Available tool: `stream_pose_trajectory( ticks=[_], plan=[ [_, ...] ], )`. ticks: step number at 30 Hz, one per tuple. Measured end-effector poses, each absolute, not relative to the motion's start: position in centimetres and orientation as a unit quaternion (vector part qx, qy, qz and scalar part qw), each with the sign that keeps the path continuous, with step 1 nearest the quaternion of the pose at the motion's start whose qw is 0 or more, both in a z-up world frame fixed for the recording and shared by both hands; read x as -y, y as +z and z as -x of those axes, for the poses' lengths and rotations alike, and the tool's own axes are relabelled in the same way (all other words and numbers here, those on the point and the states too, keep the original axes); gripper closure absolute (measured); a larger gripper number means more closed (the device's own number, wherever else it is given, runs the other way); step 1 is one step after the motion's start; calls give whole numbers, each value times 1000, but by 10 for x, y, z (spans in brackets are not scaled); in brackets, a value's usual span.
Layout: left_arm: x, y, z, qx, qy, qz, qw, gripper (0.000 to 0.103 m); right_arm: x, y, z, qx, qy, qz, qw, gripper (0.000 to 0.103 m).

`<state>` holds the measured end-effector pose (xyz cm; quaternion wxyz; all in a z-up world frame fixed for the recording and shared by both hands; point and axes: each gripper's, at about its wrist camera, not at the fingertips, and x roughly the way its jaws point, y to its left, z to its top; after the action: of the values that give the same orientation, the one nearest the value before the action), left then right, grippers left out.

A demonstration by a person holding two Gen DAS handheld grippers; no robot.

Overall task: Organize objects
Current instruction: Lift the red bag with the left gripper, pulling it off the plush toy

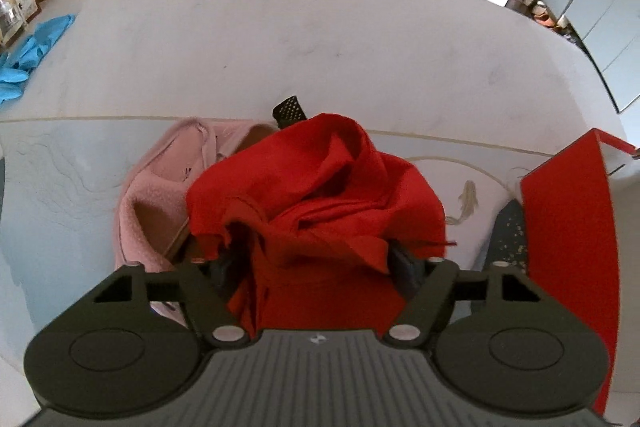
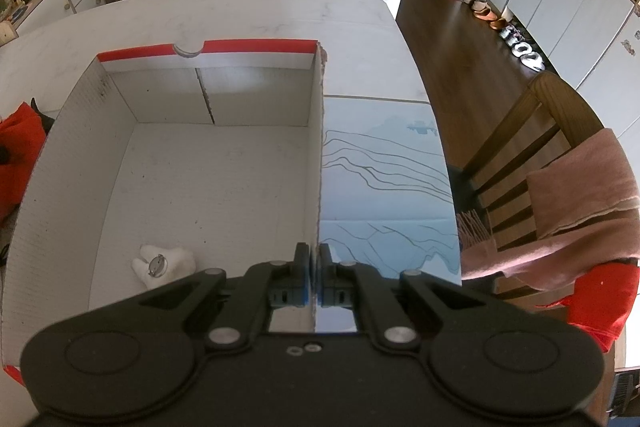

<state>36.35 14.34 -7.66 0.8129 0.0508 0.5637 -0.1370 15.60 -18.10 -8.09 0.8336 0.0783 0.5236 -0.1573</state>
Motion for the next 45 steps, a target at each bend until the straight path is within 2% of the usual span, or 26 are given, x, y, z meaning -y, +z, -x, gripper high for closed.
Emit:
stream_pose_trajectory(
  ticks=[3, 8, 9, 11, 12, 15, 21, 36, 41, 45],
  plan=[
    [-144, -71, -360, -559, -141, -60, 815, 43, 181, -81, -156, -524, -157, -79, 834, 101],
    [-151, -58, -357, -552, -153, -47, 818, 60, 181, -81, -157, -524, -157, -78, 834, 100],
    [-153, -55, -356, -551, -156, -44, 819, 69, 181, -81, -158, -524, -157, -78, 834, 100],
    [-157, -47, -354, -546, -162, -42, 821, 79, 181, -81, -158, -524, -157, -78, 834, 100],
    [-159, -43, -353, -541, -164, -43, 824, 89, 181, -81, -158, -524, -157, -78, 834, 100],
    [-164, -32, -348, -530, -169, -37, 830, 96, 181, -81, -158, -524, -157, -78, 834, 100],
    [-174, -7, -335, -510, -187, -27, 839, 99, 181, -82, -158, -523, -157, -77, 834, 100],
    [-161, 102, -299, -458, -287, -11, 841, 99, 181, -82, -158, -522, -155, -70, 836, 101],
    [-148, 105, -283, -461, -314, -21, 829, 99, 180, -82, -156, -522, -150, -71, 836, 101],
    [-147, 82, -271, -491, -320, -27, 810, 99, 180, -81, -155, -522, -148, -71, 837, 101]
  ],
)
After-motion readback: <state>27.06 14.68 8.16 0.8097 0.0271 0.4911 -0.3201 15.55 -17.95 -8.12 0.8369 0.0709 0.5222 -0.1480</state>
